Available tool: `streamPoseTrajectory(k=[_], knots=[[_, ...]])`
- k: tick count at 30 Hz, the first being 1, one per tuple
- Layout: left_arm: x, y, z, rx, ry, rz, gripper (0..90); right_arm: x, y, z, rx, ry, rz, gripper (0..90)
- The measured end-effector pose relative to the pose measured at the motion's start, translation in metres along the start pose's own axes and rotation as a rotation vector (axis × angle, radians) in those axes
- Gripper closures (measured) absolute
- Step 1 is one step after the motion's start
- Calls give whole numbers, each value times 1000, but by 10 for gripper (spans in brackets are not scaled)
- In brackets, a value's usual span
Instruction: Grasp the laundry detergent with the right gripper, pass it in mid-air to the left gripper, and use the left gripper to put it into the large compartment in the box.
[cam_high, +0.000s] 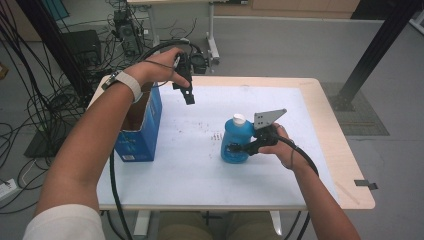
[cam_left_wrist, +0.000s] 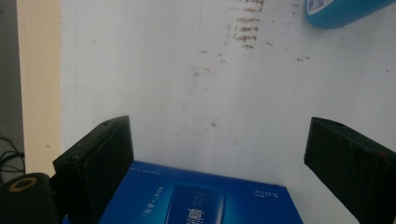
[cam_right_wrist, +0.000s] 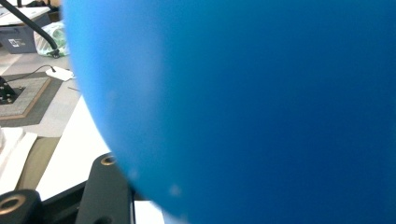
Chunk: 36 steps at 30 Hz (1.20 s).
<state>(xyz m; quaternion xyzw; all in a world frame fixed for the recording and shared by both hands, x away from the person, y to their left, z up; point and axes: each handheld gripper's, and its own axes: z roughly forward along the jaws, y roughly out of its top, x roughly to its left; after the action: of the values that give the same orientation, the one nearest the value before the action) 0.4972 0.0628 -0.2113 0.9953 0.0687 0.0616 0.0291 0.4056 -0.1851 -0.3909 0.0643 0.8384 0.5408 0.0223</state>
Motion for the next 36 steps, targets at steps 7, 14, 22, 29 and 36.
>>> streamPoseTrajectory(k=[7,14,22,29,36], knots=[[-13,1,-11,-15,13,21,78,1,8,-3,9,7,-1,430],[-28,3,-20,-18,23,42,67,4,18,-4,22,27,-6,430],[-42,2,-29,-35,25,38,65,8,28,-8,31,37,-18,430],[-58,4,-34,-48,24,52,70,11,36,-8,40,51,-32,430],[-72,7,-40,-53,7,62,69,15,43,-7,49,61,-43,430]])
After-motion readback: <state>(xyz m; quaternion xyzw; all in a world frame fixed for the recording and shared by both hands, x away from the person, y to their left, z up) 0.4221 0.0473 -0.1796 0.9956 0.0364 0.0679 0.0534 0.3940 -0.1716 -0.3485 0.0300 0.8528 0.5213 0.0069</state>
